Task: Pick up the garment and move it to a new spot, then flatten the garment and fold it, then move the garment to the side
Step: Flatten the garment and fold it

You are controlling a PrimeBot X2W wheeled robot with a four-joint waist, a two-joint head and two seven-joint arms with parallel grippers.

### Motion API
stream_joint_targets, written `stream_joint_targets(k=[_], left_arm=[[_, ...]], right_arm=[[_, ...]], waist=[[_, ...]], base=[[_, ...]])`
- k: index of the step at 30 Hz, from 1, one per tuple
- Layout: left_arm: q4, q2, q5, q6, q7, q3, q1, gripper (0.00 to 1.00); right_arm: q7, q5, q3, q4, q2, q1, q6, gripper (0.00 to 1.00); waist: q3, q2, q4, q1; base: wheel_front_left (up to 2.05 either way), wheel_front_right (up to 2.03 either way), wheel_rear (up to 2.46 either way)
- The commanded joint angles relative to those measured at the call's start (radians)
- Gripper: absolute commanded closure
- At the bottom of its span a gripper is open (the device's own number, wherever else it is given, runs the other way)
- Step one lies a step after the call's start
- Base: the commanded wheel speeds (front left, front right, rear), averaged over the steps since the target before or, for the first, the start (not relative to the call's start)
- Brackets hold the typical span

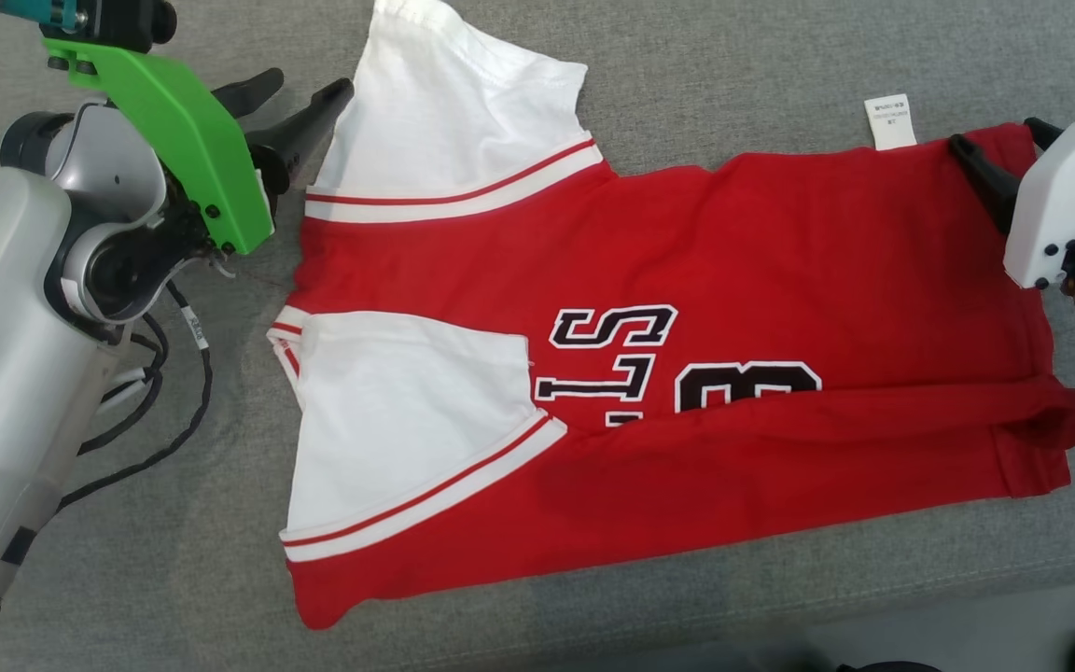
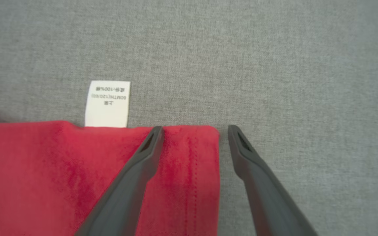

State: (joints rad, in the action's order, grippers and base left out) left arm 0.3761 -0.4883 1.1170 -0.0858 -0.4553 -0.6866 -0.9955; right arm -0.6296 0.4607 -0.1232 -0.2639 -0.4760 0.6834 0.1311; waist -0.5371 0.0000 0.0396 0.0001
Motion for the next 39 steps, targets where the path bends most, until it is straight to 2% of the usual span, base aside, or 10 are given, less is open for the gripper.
stream_joint_targets(k=[1,7,15,21,27,36,37,38,39], left_arm=[[0.027,0.009,0.011,-0.012,-0.011,-0.005,-0.026,0.00],[0.074,0.023,0.041,-0.034,-0.043,-0.018,-0.062,0.00],[0.108,-0.013,0.024,-0.046,-0.045,-0.042,-0.117,0.00],[0.101,-0.019,0.052,-0.046,-0.037,-0.051,-0.156,0.00],[0.119,-0.043,0.025,-0.046,-0.035,-0.096,-0.180,0.00],[0.134,-0.059,0.056,-0.046,-0.022,-0.140,-0.204,0.00],[0.126,-0.056,0.061,-0.046,-0.024,-0.148,-0.204,0.25],[0.118,-0.053,0.073,-0.046,-0.029,-0.155,-0.201,0.74],[0.106,-0.053,0.088,-0.046,-0.033,-0.161,-0.196,1.00]], right_arm=[[0.012,-0.004,-0.010,-0.020,0.014,0.019,-0.001,0.00],[0.021,0.014,-0.044,-0.053,0.027,0.038,-0.001,0.00],[0.004,0.052,-0.087,-0.046,0.033,0.062,-0.001,0.00],[-0.007,0.071,-0.133,-0.020,0.044,0.087,-0.001,0.00],[0.005,0.086,-0.176,-0.011,0.055,0.108,0.000,0.00],[0.019,0.105,-0.209,-0.020,0.043,0.116,0.000,0.00],[0.021,0.108,-0.209,-0.022,0.042,0.117,-0.001,0.00],[0.023,0.113,-0.211,-0.024,0.042,0.118,-0.001,0.00],[0.023,0.115,-0.213,-0.026,0.041,0.118,-0.001,0.00]], waist=[[-0.019,0.0000,0.020,-0.0001],[-0.032,0.0000,0.044,-0.0001],[-0.037,0.0000,0.083,-0.0001],[-0.051,0.0000,0.108,-0.0001],[-0.069,0.0000,0.128,-0.0001],[-0.087,0.0000,0.135,-0.0001],[-0.088,0.0000,0.135,-0.0001],[-0.088,0.0000,0.133,-0.0001],[-0.087,0.0000,0.132,-0.0001]], base=[[0.00,0.00,0.00],[0.00,0.00,0.00],[0.00,0.00,0.00],[0.00,0.00,0.00],[0.00,0.00,0.00],[0.00,0.00,0.00],[0.00,0.00,0.00],[0.00,0.00,0.00],[0.00,0.00,0.00]])
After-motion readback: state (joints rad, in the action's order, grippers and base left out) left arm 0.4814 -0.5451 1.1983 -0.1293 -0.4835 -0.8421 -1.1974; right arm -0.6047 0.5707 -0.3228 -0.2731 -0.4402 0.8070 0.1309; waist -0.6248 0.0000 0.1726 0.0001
